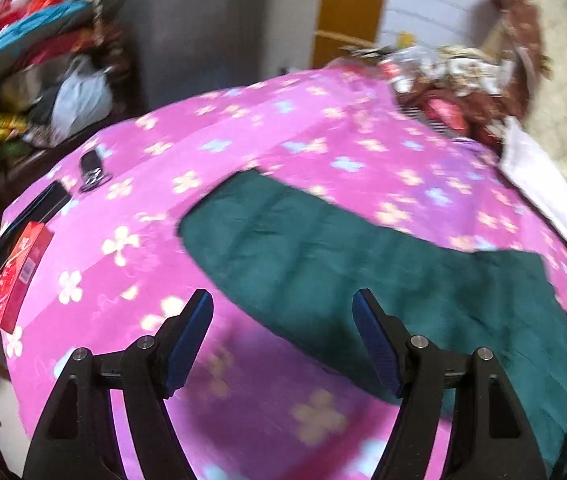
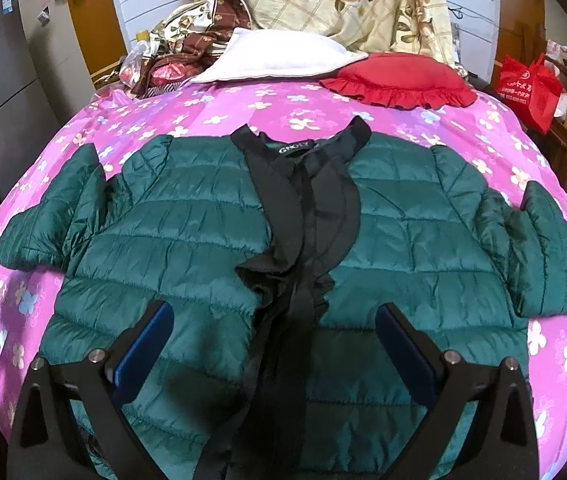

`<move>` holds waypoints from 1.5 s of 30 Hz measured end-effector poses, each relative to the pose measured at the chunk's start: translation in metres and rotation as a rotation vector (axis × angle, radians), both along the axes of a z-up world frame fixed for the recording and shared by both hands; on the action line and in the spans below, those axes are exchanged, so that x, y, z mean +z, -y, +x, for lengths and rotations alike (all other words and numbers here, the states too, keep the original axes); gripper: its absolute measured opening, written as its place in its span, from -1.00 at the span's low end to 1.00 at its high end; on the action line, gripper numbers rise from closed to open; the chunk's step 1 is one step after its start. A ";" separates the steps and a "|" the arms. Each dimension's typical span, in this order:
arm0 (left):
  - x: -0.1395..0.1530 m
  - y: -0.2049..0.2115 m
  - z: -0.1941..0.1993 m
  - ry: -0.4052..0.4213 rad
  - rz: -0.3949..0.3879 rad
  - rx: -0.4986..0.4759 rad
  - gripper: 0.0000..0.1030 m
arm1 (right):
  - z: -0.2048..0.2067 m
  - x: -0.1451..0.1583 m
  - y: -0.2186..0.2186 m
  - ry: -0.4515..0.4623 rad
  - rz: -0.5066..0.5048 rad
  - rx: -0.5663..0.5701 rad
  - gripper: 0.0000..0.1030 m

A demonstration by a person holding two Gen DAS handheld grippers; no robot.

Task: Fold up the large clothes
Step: 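Grasp the sleeve cuff with the left gripper and lift it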

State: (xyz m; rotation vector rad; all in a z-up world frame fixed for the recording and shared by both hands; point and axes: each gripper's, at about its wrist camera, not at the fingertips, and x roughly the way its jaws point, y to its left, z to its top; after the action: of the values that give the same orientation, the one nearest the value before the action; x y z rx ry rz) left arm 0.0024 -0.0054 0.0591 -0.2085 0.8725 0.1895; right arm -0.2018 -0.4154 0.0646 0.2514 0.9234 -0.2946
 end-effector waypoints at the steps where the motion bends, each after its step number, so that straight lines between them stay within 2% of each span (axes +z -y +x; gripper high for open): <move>1: -0.006 -0.009 0.006 -0.014 -0.012 0.023 -0.06 | 0.001 0.000 -0.001 -0.003 -0.001 0.004 0.99; 5: -0.025 -0.040 0.023 -0.038 -0.087 0.121 -0.06 | 0.002 0.000 -0.004 -0.008 -0.005 0.012 0.99; 7: -0.030 -0.046 0.029 -0.040 -0.099 0.148 -0.06 | 0.002 -0.001 -0.005 -0.009 -0.008 0.016 0.99; 13: -0.046 -0.048 0.051 -0.074 -0.079 0.151 -0.06 | 0.008 -0.006 -0.007 -0.027 -0.013 0.020 0.99; 20: -0.049 -0.051 0.057 -0.016 -0.081 0.172 -0.09 | 0.011 -0.008 -0.012 -0.040 -0.024 0.030 0.99; 21: -0.049 -0.050 0.058 -0.010 -0.074 0.164 -0.31 | 0.011 -0.008 -0.012 -0.039 -0.026 0.030 0.99; 22: -0.049 -0.048 0.059 -0.005 -0.059 0.149 -0.63 | 0.012 -0.009 -0.011 -0.039 -0.028 0.028 0.99; 24: -0.048 -0.043 0.062 -0.004 -0.045 0.104 -1.00 | 0.011 -0.010 -0.010 -0.039 -0.022 0.021 0.99; 25: -0.047 -0.041 0.062 -0.004 -0.043 0.091 -1.00 | 0.011 -0.011 -0.009 -0.039 -0.017 0.017 0.99; 33: -0.004 -0.031 0.032 0.089 -0.063 0.047 -1.00 | 0.004 -0.008 -0.004 -0.038 -0.025 0.007 0.99; 39: 0.041 -0.004 0.001 0.167 -0.100 -0.059 -1.00 | -0.007 -0.001 0.004 -0.022 -0.017 -0.020 0.99; 45: 0.080 0.045 -0.030 0.224 -0.067 -0.183 -1.00 | -0.021 0.008 0.009 -0.004 -0.019 -0.031 0.99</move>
State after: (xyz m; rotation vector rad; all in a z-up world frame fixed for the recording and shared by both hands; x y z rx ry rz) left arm -0.0276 -0.0500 0.1393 -0.2065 0.6714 -0.0334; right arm -0.2227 -0.4246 0.0728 0.2479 0.9207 -0.3322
